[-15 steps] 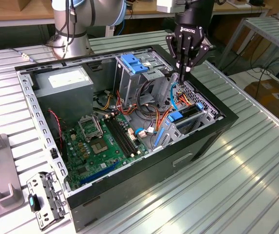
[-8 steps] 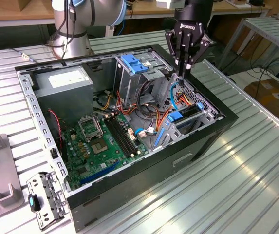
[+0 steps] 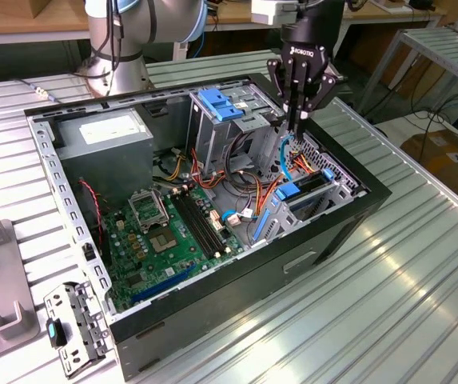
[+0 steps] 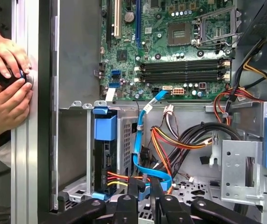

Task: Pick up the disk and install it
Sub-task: 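Insert the second disk wire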

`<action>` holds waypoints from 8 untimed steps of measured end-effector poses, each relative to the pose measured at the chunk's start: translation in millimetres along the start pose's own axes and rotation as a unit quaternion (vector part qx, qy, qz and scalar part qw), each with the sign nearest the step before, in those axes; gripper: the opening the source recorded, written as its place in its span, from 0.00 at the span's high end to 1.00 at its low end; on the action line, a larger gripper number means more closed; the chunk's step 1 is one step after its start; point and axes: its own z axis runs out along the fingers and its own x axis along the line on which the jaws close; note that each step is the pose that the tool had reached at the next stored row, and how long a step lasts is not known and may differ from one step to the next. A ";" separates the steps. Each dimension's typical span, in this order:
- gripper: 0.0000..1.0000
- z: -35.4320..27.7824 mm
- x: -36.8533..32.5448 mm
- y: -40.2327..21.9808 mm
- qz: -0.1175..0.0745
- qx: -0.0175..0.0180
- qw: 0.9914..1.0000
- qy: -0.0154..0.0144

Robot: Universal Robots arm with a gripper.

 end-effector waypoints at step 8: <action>0.83 9.2 -3.2 -0.1 0.000 0.000 1.000 0.002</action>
